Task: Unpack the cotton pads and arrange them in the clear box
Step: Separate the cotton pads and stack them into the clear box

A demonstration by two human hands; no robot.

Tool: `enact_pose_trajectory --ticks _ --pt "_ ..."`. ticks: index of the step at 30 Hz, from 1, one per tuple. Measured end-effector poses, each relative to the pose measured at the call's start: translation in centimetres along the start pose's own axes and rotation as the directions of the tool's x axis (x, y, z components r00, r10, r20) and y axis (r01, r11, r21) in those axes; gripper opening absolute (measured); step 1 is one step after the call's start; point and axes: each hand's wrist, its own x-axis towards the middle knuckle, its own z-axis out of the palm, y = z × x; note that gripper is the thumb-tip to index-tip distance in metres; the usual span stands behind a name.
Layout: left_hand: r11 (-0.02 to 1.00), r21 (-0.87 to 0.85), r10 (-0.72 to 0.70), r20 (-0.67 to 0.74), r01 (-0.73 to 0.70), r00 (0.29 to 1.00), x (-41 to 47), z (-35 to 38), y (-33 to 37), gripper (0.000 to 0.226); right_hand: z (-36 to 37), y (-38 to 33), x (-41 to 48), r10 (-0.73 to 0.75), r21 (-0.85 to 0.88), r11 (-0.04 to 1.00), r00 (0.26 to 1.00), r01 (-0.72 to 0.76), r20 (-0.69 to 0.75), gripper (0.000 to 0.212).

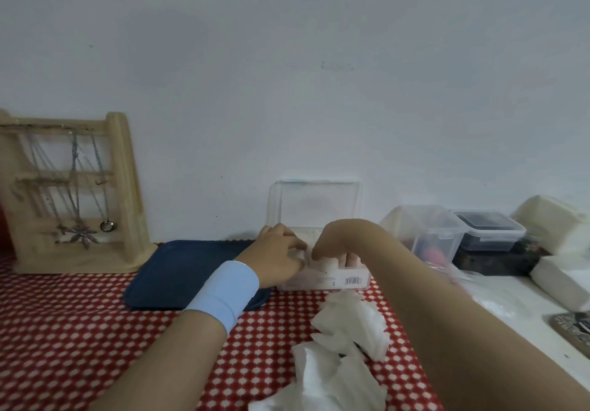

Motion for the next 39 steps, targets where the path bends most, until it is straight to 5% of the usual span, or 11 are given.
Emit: enact_pose_trajectory --ticks 3,8,16,21,26,29,34,36,39 --pt "0.998 -0.056 0.011 -0.027 -0.013 1.000 -0.2 0.5 -0.1 0.036 0.9 -1.1 0.6 -0.036 0.007 0.999 0.999 0.036 -0.003 0.023" --pt "0.998 -0.064 0.013 -0.007 -0.014 1.000 -1.0 0.3 -0.4 0.059 -0.1 -0.5 -1.6 0.025 0.247 0.969 0.999 -0.013 -0.045 0.046" --pt "0.998 0.050 0.026 0.019 -0.027 0.999 -1.8 0.5 1.1 0.066 0.8 0.5 -1.7 -0.007 0.318 0.947 0.996 0.036 -0.092 0.031" --pt "0.999 0.045 -0.024 0.128 0.018 0.992 -3.0 0.6 2.2 0.066 2.3 2.7 -1.8 -0.116 0.348 0.917 0.967 0.192 -0.227 0.024" --pt "0.996 -0.093 -0.005 -0.060 0.000 0.998 -6.0 -0.8 4.0 0.052 2.3 5.1 -6.0 -0.234 0.262 0.881 0.845 0.393 -0.482 0.037" --pt "0.986 -0.165 -0.019 -0.017 0.016 1.000 -8.9 -0.8 5.4 0.039 3.6 6.2 -8.3 -0.331 0.194 0.884 0.863 0.425 -0.382 0.038" --pt "0.983 0.177 -0.107 0.320 0.051 0.941 -13.0 1.7 8.6 0.109 7.2 7.0 -7.6 -0.339 -0.002 0.940 0.935 0.340 -0.101 0.091" --pt "0.965 0.260 -0.090 0.340 -0.002 0.936 -13.6 3.6 9.1 0.114 8.6 6.8 -7.0 -0.337 -0.034 0.941 0.933 0.336 -0.125 0.084" --pt "0.986 0.169 -0.051 0.263 0.006 0.963 -13.0 5.2 8.3 0.087 9.7 6.4 -6.4 -0.352 -0.042 0.934 0.898 0.354 -0.262 0.054"
